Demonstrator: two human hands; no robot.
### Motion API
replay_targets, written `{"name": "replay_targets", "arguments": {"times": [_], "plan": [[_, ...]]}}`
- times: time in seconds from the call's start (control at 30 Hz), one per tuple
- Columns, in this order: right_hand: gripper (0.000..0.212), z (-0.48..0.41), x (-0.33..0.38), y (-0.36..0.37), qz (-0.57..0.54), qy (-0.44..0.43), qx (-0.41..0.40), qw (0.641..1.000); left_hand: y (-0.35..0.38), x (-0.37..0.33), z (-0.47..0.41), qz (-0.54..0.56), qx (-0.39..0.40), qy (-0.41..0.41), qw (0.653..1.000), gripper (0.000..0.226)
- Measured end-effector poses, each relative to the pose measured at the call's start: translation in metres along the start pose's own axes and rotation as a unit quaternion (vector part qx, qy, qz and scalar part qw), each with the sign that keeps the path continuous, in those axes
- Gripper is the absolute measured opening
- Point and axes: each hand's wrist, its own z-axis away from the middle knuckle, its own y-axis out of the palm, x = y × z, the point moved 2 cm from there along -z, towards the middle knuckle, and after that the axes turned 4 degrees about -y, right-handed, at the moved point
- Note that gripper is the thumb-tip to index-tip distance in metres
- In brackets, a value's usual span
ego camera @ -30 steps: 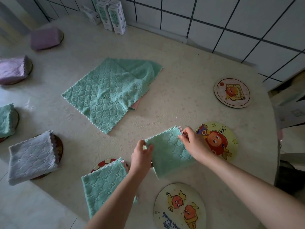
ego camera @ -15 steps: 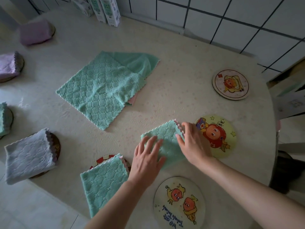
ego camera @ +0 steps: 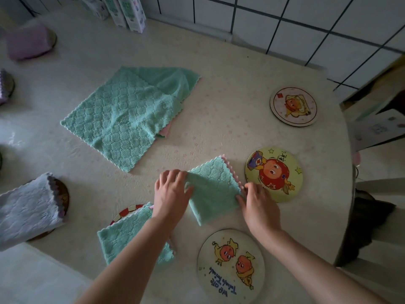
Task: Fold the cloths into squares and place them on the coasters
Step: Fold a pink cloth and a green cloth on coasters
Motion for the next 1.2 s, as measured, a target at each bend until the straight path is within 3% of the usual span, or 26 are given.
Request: {"name": "replay_targets", "arguments": {"times": [0.23, 0.5, 0.57, 0.67, 0.77, 1.0, 1.2], "plan": [[0.026, -0.012, 0.006, 0.000, -0.081, 0.152, 0.097, 0.980, -0.013, -0.006, -0.028, 0.017, 0.097, -0.113, 0.989, 0.033], [0.015, -0.016, -0.001, -0.007, -0.178, 0.166, 0.154, 0.958, -0.018, -0.005, -0.029, 0.152, 0.174, -0.151, 0.961, 0.015], [0.013, -0.010, -0.004, -0.018, -0.230, 0.174, 0.148, 0.946, -0.021, 0.000, -0.025, 0.258, 0.187, -0.201, 0.926, 0.016], [0.014, 0.008, -0.007, -0.036, -0.287, 0.184, 0.135, 0.930, -0.028, 0.001, -0.006, 0.443, 0.187, -0.284, 0.830, 0.020], [0.016, 0.037, -0.014, -0.047, -0.309, 0.181, 0.137, 0.924, -0.031, -0.005, 0.026, 0.509, 0.173, -0.288, 0.792, 0.018], [0.015, 0.124, -0.038, -0.032, -0.354, 0.192, 0.174, 0.898, -0.009, -0.015, 0.107, 0.516, 0.120, -0.293, 0.796, 0.012], [0.017, 0.168, -0.052, -0.007, -0.325, 0.182, 0.166, 0.913, 0.015, -0.016, 0.156, 0.478, 0.056, -0.311, 0.820, 0.013]]}}
